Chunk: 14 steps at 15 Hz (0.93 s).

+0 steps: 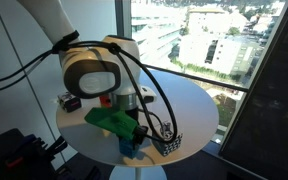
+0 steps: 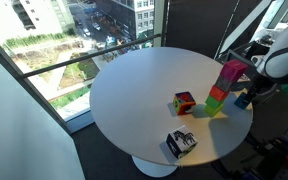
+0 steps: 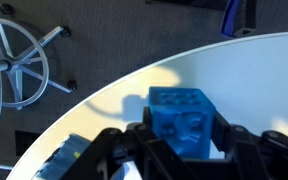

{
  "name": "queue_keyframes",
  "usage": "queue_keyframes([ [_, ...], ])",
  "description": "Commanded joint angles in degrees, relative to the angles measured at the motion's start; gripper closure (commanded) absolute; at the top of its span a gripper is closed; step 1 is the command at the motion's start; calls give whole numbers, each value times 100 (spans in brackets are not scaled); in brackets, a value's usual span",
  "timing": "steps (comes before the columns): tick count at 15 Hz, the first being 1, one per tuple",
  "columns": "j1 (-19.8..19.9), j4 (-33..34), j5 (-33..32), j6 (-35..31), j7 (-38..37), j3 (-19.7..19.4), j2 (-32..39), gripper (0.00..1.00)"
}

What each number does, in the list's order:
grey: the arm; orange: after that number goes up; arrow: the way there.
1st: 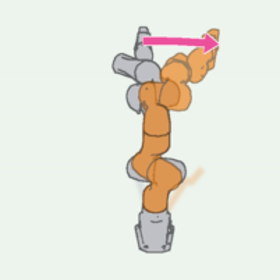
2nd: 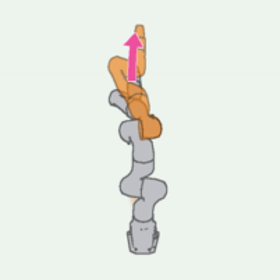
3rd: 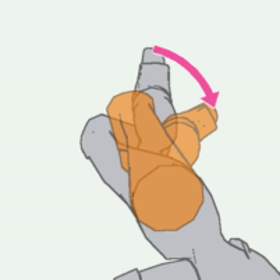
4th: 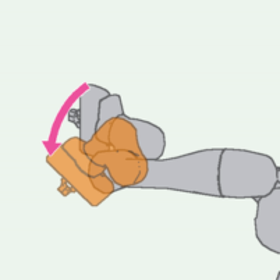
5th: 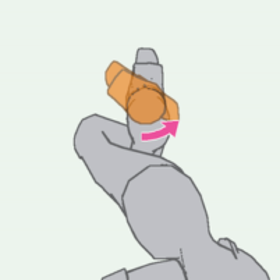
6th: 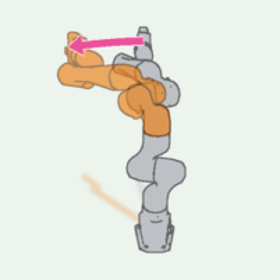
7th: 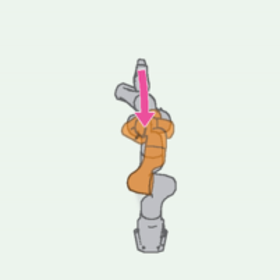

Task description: Put the blue block on top of the pink block

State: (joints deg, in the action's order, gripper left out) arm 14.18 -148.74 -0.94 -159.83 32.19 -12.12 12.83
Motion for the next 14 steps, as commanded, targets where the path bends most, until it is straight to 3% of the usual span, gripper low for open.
queue_keyframes([
  [1, 45, 23, -301, 492, -325, 12, -452, 69],
  [9, -35, 260, -652, 1483, -657, -25, -1105, 69],
  [14, -115, 468, -512, 2125, -596, 20, -1449, 69],
])
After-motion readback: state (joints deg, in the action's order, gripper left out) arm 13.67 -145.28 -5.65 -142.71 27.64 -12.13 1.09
